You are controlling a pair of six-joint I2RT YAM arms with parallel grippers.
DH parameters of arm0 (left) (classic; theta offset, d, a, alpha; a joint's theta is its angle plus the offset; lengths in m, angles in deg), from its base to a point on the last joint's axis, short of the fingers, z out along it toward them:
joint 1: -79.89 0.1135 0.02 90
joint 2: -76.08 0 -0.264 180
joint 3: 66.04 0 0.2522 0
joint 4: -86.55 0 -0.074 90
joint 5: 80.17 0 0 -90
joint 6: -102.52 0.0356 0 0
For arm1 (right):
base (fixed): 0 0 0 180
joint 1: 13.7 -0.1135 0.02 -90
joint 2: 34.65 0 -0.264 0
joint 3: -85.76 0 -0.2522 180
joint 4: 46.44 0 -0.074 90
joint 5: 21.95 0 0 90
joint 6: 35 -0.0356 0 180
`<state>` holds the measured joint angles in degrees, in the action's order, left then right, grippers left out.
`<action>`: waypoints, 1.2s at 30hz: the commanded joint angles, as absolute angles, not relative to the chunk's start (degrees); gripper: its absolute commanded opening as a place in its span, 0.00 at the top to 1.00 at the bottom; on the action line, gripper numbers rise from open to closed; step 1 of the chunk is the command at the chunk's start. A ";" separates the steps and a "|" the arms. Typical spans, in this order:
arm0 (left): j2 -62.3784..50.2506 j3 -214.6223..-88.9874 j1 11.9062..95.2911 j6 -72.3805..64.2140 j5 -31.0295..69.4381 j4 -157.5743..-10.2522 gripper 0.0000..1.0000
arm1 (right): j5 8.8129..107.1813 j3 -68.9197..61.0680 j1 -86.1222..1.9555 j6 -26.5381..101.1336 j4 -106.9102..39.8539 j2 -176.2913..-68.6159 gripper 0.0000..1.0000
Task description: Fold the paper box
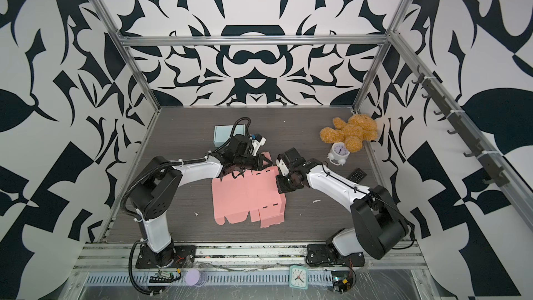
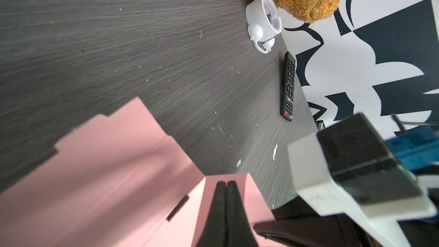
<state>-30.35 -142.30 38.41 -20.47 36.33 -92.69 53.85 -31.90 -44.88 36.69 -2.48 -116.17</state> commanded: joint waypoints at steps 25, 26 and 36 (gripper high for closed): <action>-19.22 -130.01 39.10 -21.81 36.68 -93.00 1.00 | 64.21 -27.72 -49.84 41.54 1.80 -113.17 1.00; -18.24 -128.98 39.97 -21.68 36.69 -92.96 1.00 | 65.02 -27.30 -50.50 42.04 2.23 -113.44 1.00; -8.34 -123.98 49.21 -14.90 32.37 -80.78 1.00 | 68.59 -25.42 -54.12 44.47 3.55 -114.78 1.00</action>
